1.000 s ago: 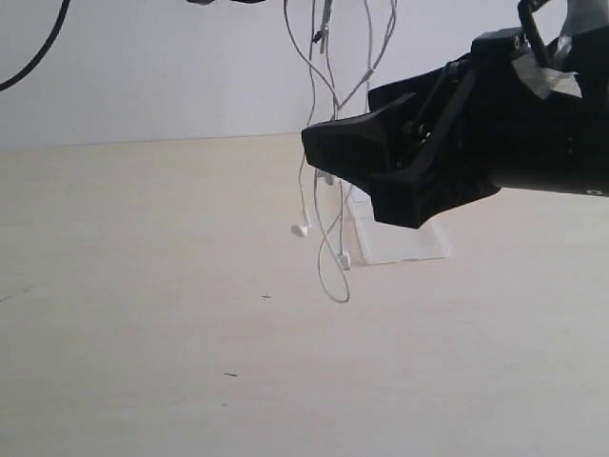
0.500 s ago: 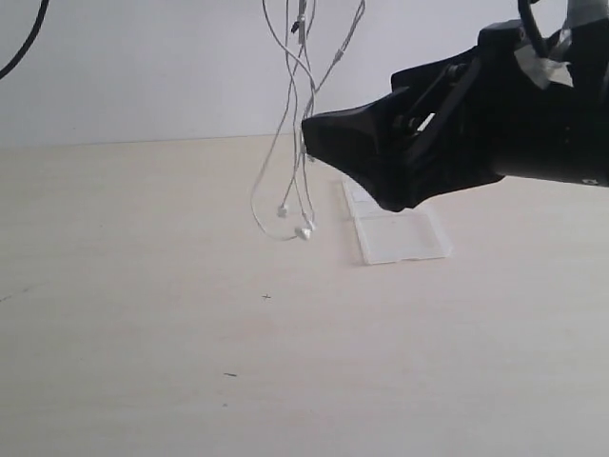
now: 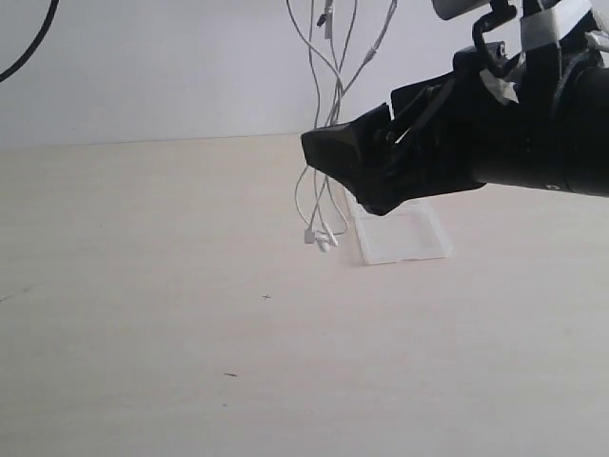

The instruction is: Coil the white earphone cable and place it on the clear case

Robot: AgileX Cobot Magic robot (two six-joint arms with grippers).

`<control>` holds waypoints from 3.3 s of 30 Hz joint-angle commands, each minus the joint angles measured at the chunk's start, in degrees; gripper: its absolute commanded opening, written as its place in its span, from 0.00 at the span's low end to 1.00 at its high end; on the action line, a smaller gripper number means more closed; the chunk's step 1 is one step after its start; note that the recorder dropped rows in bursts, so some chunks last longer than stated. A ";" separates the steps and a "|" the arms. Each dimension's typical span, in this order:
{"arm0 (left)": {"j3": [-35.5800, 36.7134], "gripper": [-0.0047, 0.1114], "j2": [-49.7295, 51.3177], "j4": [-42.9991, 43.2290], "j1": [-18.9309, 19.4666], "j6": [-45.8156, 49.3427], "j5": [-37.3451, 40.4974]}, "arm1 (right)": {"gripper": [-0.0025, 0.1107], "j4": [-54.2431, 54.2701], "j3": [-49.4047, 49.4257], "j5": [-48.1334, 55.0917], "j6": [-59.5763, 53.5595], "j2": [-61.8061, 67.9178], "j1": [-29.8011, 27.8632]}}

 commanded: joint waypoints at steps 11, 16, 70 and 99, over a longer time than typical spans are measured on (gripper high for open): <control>-0.38 0.04 -1.66 -3.48 -1.84 -0.13 3.22 | 0.78 -0.15 -0.65 -1.54 0.30 0.12 -0.25; -0.38 0.04 -1.66 -3.86 -1.84 -0.13 3.74 | 0.78 -0.15 -1.33 -1.54 0.30 0.12 -0.25; 2.40 0.04 4.36 7.41 -4.00 -4.87 2.02 | 0.02 -1.88 -1.76 -29.81 -8.31 -3.28 -0.25; 2.40 0.55 8.20 -0.14 -4.00 -2.66 -0.48 | 0.02 -1.26 -5.46 -28.56 -19.48 2.62 -0.25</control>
